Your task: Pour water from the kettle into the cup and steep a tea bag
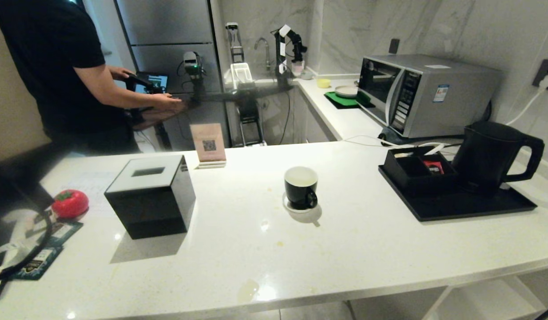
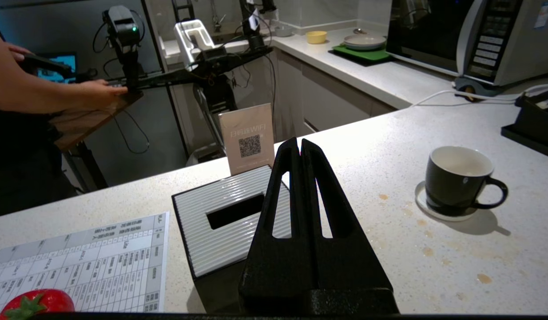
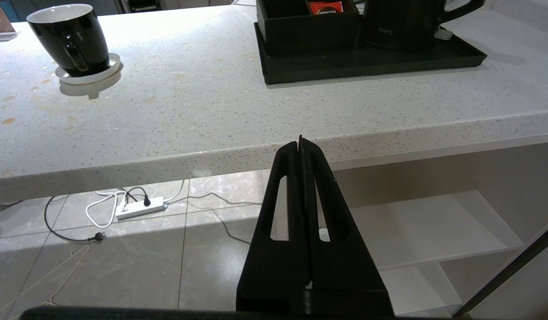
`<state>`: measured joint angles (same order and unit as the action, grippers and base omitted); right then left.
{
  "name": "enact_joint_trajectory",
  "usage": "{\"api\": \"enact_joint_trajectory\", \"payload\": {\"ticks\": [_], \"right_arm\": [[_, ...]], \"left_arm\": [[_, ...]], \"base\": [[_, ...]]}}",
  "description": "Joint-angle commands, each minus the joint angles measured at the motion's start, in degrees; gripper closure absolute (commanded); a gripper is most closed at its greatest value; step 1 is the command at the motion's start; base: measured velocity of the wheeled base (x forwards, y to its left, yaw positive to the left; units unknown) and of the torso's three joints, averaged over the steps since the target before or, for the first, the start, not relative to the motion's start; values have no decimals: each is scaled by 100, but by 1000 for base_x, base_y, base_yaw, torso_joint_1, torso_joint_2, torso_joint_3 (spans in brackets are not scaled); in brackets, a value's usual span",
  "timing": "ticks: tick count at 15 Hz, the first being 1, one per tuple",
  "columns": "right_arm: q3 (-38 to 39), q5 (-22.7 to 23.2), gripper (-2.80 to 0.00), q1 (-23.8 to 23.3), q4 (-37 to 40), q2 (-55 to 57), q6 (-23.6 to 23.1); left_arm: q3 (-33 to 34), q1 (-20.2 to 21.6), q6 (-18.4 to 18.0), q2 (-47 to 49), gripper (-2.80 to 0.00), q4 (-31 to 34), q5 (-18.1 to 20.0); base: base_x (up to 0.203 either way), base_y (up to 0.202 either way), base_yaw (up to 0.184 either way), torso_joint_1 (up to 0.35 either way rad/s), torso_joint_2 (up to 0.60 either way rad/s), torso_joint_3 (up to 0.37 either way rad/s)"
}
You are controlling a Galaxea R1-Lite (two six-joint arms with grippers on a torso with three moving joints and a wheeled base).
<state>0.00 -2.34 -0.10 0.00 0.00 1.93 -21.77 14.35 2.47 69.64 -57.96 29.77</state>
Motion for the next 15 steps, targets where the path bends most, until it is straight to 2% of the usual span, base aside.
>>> {"api": "enact_joint_trajectory", "payload": {"ticks": [1,6,8,11,13,15], "right_arm": [[0,-3,0,1,0,2,1],[0,-3,0,1,0,0,1],[0,-3,0,1,0,0,1],[0,-3,0,1,0,4,1],[0,-3,0,1,0,8,1],[0,-3,0,1,0,0,1]], "left_arm": [[130,-7,-17,-311,0,-22,37],[868,106,35,-601,0,-34,-88],[1254,104,200,-890,0,-32,-71],[1798,104,258,-1414,0,0,-66],[2078,74,262,-1953,0,213,-61],[2143,21,295,-2660,0,851,-90]], "base": [[0,0,0,0,0,0],[0,0,0,0,0,0],[0,0,0,0,0,0],[0,0,0,0,0,0],[0,0,0,0,0,0],[0,0,0,0,0,0]]}}
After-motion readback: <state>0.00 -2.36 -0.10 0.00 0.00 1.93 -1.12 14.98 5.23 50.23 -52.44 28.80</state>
